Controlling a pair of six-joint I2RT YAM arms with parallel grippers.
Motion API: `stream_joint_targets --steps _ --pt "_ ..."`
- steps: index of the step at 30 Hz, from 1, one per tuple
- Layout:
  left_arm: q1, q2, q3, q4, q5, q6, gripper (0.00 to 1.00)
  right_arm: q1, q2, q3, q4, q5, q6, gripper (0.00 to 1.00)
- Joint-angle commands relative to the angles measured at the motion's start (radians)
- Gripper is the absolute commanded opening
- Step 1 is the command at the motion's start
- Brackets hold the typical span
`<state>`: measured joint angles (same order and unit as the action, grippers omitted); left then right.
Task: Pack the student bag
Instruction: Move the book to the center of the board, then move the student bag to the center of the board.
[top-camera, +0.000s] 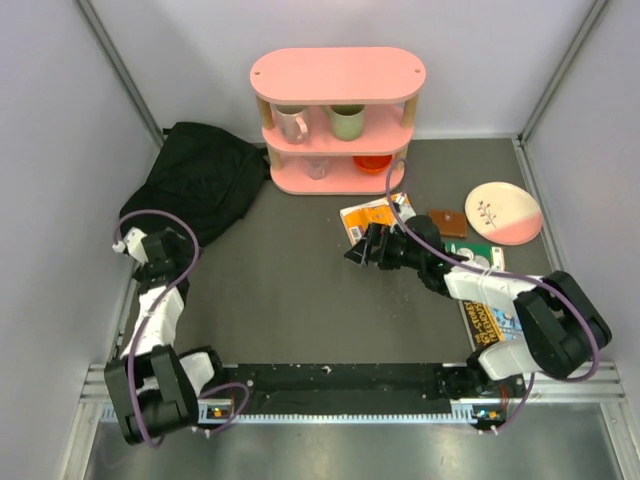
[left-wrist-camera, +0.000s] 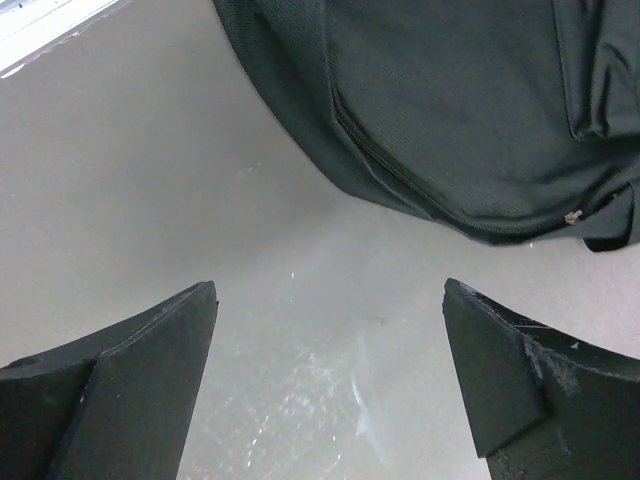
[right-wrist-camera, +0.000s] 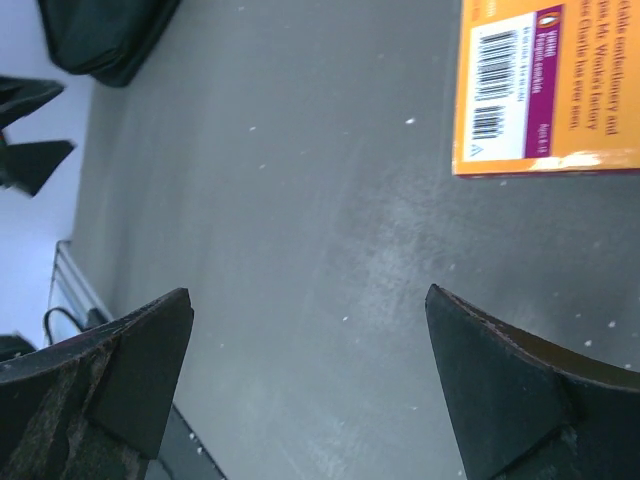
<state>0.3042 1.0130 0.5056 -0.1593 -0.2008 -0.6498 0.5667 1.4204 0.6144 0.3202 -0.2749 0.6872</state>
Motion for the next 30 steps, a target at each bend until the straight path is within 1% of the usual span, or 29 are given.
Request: stream_joint_targets --steps 1,2,3,4,7,9,10,14,15,17,18,20,21,23,24,25,26,27,29,30 --pt "0.029 0.119 0.077 0.141 -0.026 -0.037 0.99 0.013 -0.087 -0.024 0.043 -0.087 0.029 0.99" --pt "0.032 0.140 0.094 0.147 -0.044 -0.031 0.99 0.015 -0.095 -0.028 0.036 -0.086 0.023 0.99" --pt "0.047 0.165 0.114 0.194 -0.051 -0.025 0.99 0.013 -0.107 -0.031 0.027 -0.084 0.021 0.99" --pt "0.058 0.217 0.122 0.210 -0.040 -0.022 0.99 0.013 -0.123 -0.038 0.022 -0.084 0.017 0.99" --pt "0.108 0.323 0.152 0.273 0.047 -0.037 0.96 0.013 -0.147 -0.042 -0.003 -0.075 0.005 0.99" --pt "0.130 0.364 0.174 0.297 0.092 -0.036 0.94 0.013 -0.158 -0.042 -0.012 -0.075 -0.003 0.99" --pt "0.133 0.395 0.181 0.305 0.092 -0.028 0.92 0.015 -0.161 -0.044 -0.026 -0.073 -0.005 0.99" --pt "0.131 0.440 0.208 0.285 0.106 -0.022 0.75 0.015 -0.182 -0.045 -0.052 -0.053 -0.011 0.99" --pt "0.131 0.437 0.194 0.291 0.113 -0.024 0.58 0.015 -0.186 -0.045 -0.053 -0.049 -0.012 0.99" --pt "0.131 0.420 0.174 0.279 0.162 -0.022 0.38 0.013 -0.186 -0.047 -0.055 -0.040 -0.012 0.99" --pt "0.130 0.389 0.166 0.277 0.179 -0.019 0.14 0.015 -0.184 -0.045 -0.056 -0.040 -0.012 0.99" --pt "0.131 0.345 0.136 0.267 0.193 -0.019 0.00 0.013 -0.175 -0.033 -0.072 -0.046 -0.012 0.99" --pt "0.130 0.285 0.131 0.210 0.181 -0.028 0.00 0.013 -0.167 -0.028 -0.076 -0.049 -0.014 0.99" --pt "0.131 0.215 0.125 0.129 0.141 -0.043 0.00 0.013 -0.161 -0.018 -0.082 -0.055 -0.008 0.99" --pt "0.131 0.138 0.123 0.063 0.138 -0.033 0.00 0.013 -0.158 -0.015 -0.081 -0.055 -0.003 0.99" --pt "0.130 0.096 0.123 0.023 0.132 -0.031 0.00 0.013 -0.158 -0.013 -0.076 -0.053 0.000 0.99" --pt "0.130 0.051 0.131 -0.021 0.141 -0.027 0.00 0.013 -0.153 -0.013 -0.069 -0.055 0.015 0.99" --pt "0.130 -0.043 0.128 -0.041 0.158 0.008 0.00 0.013 -0.147 -0.010 -0.055 -0.056 0.027 0.99" --pt "0.130 -0.126 0.142 -0.133 0.184 0.030 0.00 0.013 -0.120 0.005 -0.030 -0.078 0.057 0.99" --pt "0.130 -0.195 0.142 -0.161 0.252 0.036 0.00 0.013 -0.106 0.013 -0.017 -0.089 0.069 0.99"
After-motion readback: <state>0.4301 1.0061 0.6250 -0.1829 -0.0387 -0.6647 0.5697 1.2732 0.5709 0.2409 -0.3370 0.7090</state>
